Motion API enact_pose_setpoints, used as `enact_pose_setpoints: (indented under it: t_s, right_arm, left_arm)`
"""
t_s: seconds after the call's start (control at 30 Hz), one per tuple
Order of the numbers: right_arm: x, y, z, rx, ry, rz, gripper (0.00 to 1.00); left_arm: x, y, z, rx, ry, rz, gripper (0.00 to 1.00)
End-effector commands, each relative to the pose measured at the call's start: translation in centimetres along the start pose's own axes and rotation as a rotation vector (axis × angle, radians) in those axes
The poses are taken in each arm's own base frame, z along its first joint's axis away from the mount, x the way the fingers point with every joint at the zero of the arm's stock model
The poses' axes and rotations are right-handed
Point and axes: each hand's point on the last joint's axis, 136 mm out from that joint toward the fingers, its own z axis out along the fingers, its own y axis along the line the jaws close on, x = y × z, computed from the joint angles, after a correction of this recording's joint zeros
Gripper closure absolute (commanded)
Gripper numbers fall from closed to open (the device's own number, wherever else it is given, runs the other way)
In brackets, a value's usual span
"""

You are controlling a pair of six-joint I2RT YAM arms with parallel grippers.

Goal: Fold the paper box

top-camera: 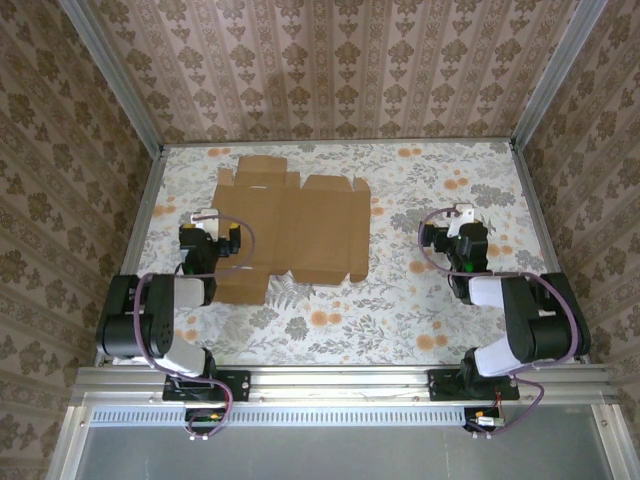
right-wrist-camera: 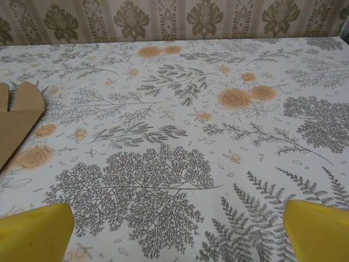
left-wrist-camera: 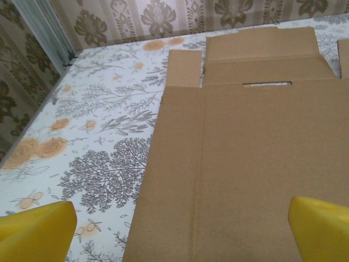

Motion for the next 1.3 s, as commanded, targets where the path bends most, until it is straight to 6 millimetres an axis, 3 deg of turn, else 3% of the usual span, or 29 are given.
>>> enact_pose_setpoints:
  t_s: [0.0,0.13,0.3,0.47,0.73,0.87,1.1,1.27]
  right_arm:
    - [-2.8,-0.1,-1.2,0.017,0.023,0.014,0.0]
    - [-4.0,0.3,-3.5,0.018,0.081,0.056,0.0]
    - [-6.1,2.2,-6.4,-0.066,0.129,0.189,0.0]
    - [-6.7,4.1,-7.3,-0.125,0.244,0.369,0.0]
    - [-6.8,11.7,-5.0,-0.325,0.431,0.364,0.0]
    - [-5.6,16.5,-3.6,-0.427,0.534,0.308,0.0]
    - [-3.6,21.6,-0.2,-0.426,0.6,0.259,0.0]
    - [-2.9,23.6,2.1,-0.399,0.642,0.29,0.0]
  left_arm:
    - [-2.3,1.2,-1.4,-0.096,-0.001,0.022,0.0]
    - [-3.3,1.2,-3.2,-0.127,0.102,-0.01,0.0]
    - [-5.1,-0.8,-6.7,-0.038,0.215,-0.116,0.0]
    - [-5.7,-3.0,-10.3,0.061,0.319,-0.262,0.0]
    - [-2.1,-5.6,-13.4,0.154,0.497,-0.502,0.0]
    - [-0.2,-5.9,-13.9,0.146,0.539,-0.588,0.0]
    - [2.4,-6.1,-13.6,0.142,0.594,-0.683,0.0]
    - [4.1,-6.9,-12.6,0.195,0.636,-0.748,0.0]
